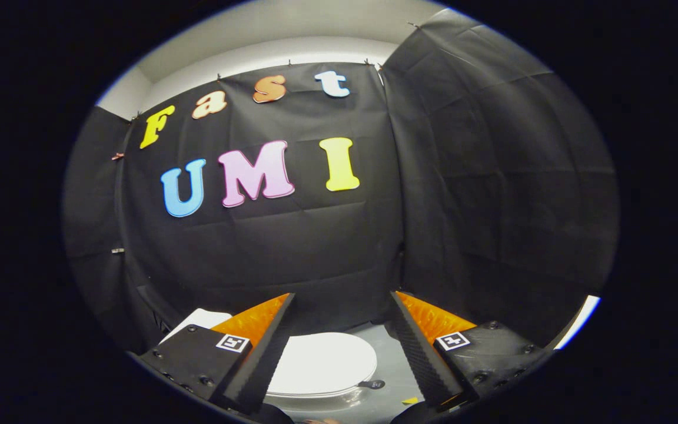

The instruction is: Open the toilet lid.

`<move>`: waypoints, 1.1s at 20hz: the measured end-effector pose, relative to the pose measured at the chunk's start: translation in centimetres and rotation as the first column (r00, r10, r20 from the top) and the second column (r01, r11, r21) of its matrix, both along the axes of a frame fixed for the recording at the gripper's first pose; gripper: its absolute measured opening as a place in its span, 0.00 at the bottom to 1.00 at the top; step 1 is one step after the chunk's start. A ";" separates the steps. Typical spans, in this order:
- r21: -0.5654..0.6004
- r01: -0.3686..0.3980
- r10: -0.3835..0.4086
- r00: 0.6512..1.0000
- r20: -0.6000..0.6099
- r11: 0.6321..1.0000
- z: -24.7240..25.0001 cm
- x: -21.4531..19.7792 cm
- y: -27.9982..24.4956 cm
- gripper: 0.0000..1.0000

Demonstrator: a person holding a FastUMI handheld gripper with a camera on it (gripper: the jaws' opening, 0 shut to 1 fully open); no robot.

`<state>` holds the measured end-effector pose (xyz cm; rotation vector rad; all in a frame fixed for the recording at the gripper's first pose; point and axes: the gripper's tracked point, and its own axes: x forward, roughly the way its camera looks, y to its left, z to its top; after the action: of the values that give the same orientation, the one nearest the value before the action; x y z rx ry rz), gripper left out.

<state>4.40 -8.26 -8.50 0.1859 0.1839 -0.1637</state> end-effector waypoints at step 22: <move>0.564 0.285 0.052 0.861 -0.506 0.775 -31.9 4.3 -7.6 0.99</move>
<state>8.70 -15.90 -40.37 0.8339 0.7549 -0.2769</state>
